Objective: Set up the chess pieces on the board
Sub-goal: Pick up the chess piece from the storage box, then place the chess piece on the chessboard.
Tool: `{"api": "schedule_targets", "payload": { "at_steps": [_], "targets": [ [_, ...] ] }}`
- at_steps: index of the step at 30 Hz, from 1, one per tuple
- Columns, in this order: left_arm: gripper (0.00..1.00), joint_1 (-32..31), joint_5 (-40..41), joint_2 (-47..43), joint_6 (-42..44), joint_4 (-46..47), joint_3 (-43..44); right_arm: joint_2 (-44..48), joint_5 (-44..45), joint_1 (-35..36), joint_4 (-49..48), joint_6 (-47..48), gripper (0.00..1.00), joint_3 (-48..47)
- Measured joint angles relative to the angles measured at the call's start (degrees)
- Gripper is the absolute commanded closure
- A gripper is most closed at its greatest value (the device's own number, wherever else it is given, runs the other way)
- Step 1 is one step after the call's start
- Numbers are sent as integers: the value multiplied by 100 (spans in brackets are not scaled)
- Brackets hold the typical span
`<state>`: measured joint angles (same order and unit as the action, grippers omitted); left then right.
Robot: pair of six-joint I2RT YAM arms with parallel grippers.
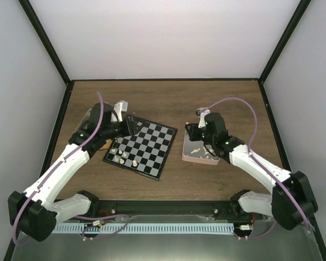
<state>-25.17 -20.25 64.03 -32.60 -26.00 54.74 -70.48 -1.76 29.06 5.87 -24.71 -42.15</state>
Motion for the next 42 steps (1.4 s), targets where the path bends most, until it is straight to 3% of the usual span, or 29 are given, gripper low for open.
{"api": "schedule_targets", "payload": {
  "at_steps": [9, 14, 20, 26, 32, 42],
  "targets": [
    [30, -22, -1384, -374, -1390, 1665, -479, 323, -3134, 195, -1182, 295, 84, 48],
    [40, -87, -1886, -354, -1932, 2118, -654, -7, -4081, 761, -1320, 557, 84, -538],
    [60, -114, -2409, -354, -2164, 2299, -656, -271, -4492, 1014, -1357, 852, 84, -881],
    [69, -111, -2581, -356, -2216, 2225, -656, -385, -4511, 1016, -1355, 951, 84, -922],
    [68, -114, -2601, -350, -2100, 2055, -656, -385, -4468, 1021, -1366, 949, 84, -957],
    [94, -111, -2643, -260, -1919, 1937, -656, -387, -4356, 1021, -1403, 905, 83, -957]
  ]
}}
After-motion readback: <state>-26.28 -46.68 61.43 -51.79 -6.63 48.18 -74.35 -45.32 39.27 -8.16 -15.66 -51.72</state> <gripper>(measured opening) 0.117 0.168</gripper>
